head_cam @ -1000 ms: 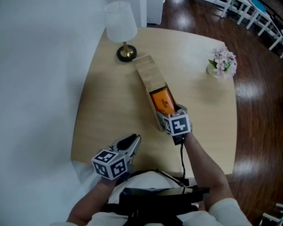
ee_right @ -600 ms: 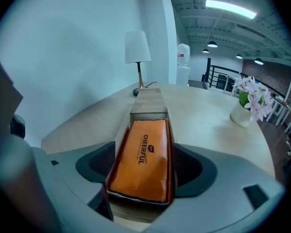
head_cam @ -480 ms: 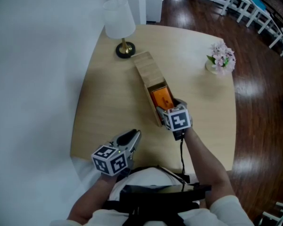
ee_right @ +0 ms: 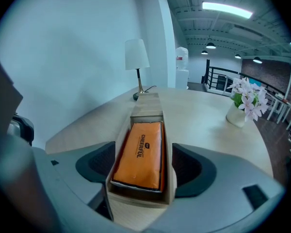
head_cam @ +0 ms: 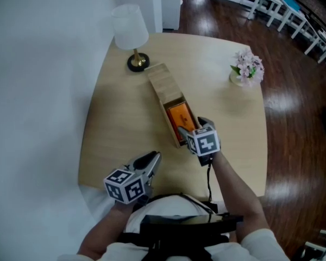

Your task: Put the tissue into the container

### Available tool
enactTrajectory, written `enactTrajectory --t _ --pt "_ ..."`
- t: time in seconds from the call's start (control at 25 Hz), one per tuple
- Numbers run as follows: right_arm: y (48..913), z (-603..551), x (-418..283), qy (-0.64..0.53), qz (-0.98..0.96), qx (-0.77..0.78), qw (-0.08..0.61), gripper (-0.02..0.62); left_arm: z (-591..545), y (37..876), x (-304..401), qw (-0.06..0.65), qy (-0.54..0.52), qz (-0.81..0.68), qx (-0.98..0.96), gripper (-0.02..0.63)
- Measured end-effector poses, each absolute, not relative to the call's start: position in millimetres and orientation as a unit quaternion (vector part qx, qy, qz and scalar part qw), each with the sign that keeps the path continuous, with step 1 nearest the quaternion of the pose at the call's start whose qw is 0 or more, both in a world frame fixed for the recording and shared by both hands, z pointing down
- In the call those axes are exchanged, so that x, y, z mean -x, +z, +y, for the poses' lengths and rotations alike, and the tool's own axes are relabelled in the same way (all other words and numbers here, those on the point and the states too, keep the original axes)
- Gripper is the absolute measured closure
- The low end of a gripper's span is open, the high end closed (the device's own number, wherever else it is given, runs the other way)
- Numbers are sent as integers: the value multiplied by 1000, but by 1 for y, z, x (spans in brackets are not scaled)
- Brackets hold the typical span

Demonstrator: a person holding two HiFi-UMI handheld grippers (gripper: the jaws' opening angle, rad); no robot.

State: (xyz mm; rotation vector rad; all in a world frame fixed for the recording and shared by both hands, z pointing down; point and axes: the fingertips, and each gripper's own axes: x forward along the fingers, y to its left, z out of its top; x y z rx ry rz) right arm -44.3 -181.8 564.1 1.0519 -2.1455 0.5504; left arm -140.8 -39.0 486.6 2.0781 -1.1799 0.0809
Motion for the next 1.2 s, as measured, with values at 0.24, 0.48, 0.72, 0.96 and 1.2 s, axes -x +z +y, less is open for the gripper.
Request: enactTrajectory --t 0.24,0.48,0.72,0.96,1.2 --pt "538 -173 26 204 -830 -421 305 225 -41 475 126 360 24 -440 -822 528" --pt "505 -157 0 196 -835 -438 270 225 -39 462 109 360 19 -417 -835 529" --pt "480 -138 -27 206 -835 -455 232 323 -37 446 93 357 13 -391 -848 555" --pt "462 -112 -47 207 -833 -468 211 407 -29 431 84 350 13 -378 -857 577" --pt "442 -85 -62 196 -836 -473 195 497 -21 421 71 337 24 -371 -865 577"
